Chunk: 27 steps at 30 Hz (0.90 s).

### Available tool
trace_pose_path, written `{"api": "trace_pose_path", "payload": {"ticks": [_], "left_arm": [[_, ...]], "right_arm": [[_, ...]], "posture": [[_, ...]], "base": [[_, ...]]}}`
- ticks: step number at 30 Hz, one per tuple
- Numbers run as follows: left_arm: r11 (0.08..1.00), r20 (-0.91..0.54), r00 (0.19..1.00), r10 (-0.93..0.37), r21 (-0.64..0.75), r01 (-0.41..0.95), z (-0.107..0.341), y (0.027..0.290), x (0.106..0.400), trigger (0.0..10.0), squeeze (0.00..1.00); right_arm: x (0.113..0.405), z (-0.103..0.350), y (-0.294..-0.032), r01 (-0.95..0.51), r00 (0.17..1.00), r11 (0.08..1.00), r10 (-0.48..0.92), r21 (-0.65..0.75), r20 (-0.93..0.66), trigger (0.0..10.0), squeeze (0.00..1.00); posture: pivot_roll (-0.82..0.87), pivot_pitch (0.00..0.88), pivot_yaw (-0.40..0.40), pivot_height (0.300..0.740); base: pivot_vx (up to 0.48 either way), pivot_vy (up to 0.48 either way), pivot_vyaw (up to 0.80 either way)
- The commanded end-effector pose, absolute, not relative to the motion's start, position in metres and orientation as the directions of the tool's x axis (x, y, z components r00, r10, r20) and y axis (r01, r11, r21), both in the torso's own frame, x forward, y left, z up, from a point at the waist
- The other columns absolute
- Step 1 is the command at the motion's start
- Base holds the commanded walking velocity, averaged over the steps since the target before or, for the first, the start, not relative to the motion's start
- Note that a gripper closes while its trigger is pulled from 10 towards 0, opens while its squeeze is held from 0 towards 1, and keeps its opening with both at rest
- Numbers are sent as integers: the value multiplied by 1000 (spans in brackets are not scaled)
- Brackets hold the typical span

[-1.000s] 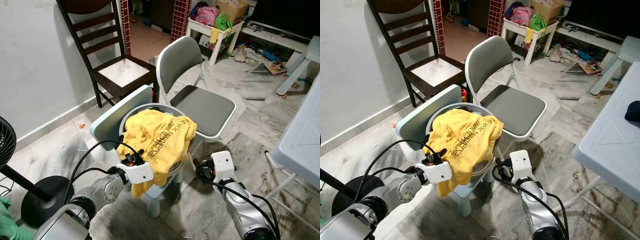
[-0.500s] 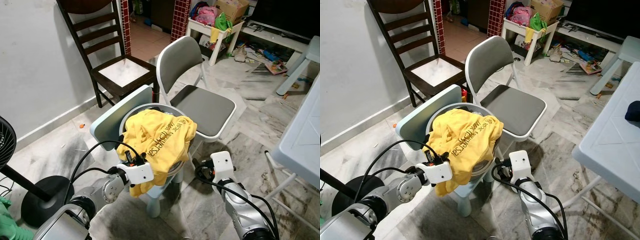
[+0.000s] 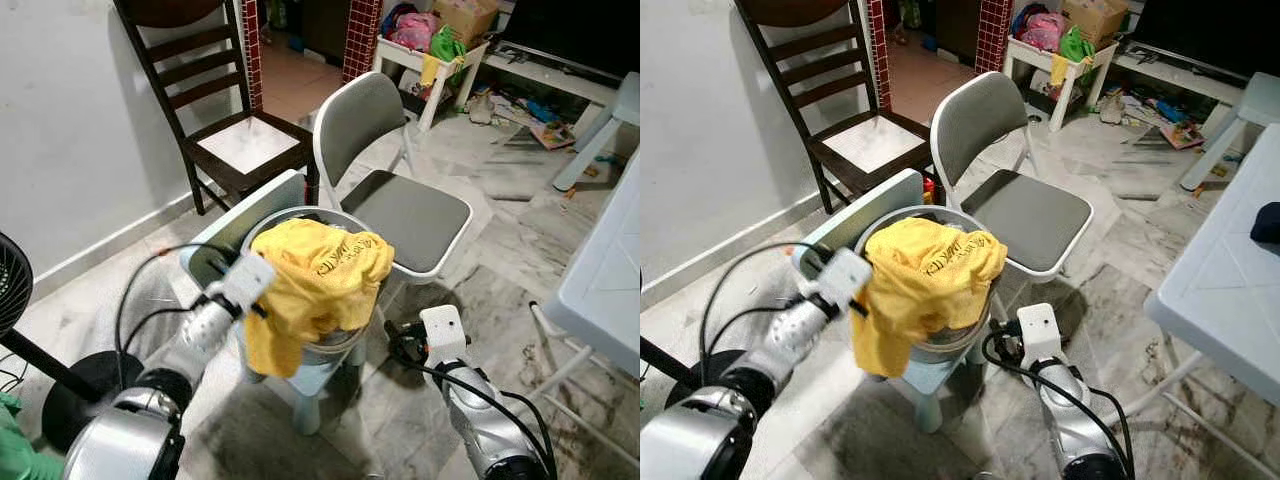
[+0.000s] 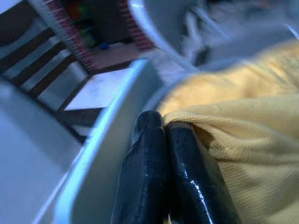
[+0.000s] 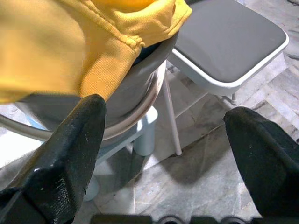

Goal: Hang hanger

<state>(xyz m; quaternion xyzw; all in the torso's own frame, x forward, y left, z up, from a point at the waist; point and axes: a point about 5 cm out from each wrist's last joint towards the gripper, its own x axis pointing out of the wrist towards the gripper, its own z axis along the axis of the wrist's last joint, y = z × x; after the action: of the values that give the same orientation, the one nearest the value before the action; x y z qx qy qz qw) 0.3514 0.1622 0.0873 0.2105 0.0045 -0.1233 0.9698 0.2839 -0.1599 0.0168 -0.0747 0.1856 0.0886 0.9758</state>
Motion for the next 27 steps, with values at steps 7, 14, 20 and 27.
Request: {"api": "trace_pose_path", "payload": {"ticks": [7, 14, 20, 27], "left_arm": [[981, -31, 999, 27, 191, -20, 108, 223, 359, 0, 0], [985, -131, 990, 56, 167, -34, 86, 235, 346, 0, 0], [990, -138, 990, -11, 139, 31, 82, 218, 347, 0, 0], [995, -64, 994, -88, 49, 91, 103, 201, 361, 0, 0]], "right_arm": [[286, 18, -161, -223, 911, 967, 163, -120, -379, 10000, 1000], [286, 16, -160, -237, 907, 964, 175, -121, -384, 10000, 1000], [287, 17, -161, -235, 908, 964, 172, -125, -383, 10000, 1000], [286, 16, -161, -233, 908, 964, 170, -125, -383, 10000, 1000]], "posture": [[-70, 72, -93, 740], [-65, 80, -99, 740], [-72, 78, -97, 740], [-74, 70, -94, 740]], "base": [[0, 0, 0], [0, 0, 0], [0, 0, 0], [0, 0, 0]]}}
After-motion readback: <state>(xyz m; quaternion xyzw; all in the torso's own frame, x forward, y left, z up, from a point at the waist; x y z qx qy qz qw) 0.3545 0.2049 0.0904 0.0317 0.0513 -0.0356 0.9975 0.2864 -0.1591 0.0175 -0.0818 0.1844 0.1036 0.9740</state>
